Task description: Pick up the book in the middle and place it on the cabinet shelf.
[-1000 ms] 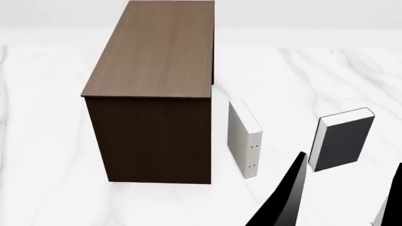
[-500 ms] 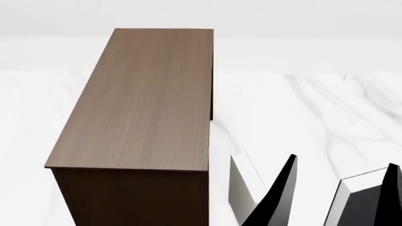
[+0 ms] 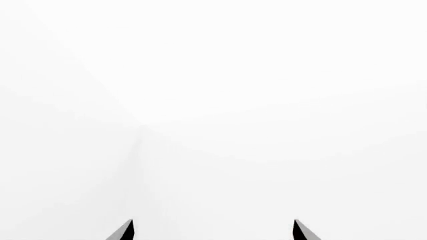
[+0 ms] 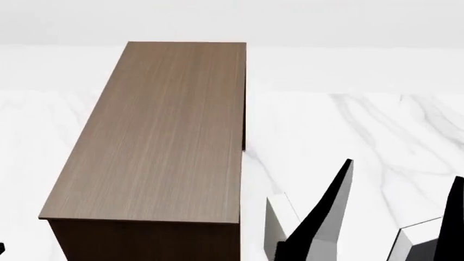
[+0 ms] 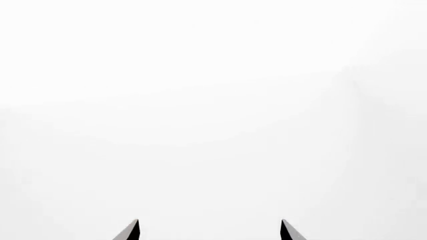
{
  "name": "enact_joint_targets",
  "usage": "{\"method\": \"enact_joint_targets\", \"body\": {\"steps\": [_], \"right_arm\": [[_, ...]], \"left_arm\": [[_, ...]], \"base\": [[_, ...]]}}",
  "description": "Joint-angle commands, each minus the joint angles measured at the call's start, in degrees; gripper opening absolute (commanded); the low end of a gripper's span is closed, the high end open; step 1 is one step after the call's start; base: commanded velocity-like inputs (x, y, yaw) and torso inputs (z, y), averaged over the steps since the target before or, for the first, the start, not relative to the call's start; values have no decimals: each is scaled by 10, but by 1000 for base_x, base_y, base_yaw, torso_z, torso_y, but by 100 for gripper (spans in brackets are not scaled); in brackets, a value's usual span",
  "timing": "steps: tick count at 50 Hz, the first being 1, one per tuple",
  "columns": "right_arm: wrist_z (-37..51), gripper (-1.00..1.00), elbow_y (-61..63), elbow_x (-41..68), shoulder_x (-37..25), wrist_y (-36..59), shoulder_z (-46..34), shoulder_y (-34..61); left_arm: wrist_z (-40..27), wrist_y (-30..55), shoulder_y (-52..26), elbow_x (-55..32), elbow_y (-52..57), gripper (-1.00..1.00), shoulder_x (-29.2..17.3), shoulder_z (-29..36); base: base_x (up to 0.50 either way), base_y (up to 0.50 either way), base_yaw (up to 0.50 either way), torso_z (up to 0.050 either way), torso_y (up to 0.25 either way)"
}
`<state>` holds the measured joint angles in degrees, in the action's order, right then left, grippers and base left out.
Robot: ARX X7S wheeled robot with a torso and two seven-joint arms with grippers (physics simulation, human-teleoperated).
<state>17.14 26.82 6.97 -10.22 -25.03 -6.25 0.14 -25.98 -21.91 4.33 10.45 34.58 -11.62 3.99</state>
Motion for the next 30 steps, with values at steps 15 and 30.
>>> {"method": "enact_joint_targets", "body": {"steps": [15, 30], "right_arm": [[167, 100, -17, -75, 56, 148, 126, 119], [255, 100, -49, -140, 66, 242, 140, 159]], "left_arm": [[11, 10, 6, -4, 7, 100, -1, 1], [10, 13, 7, -10, 1, 100, -8, 10]], "base": [[0, 0, 0, 0, 0], [0, 0, 0, 0, 0]]}}
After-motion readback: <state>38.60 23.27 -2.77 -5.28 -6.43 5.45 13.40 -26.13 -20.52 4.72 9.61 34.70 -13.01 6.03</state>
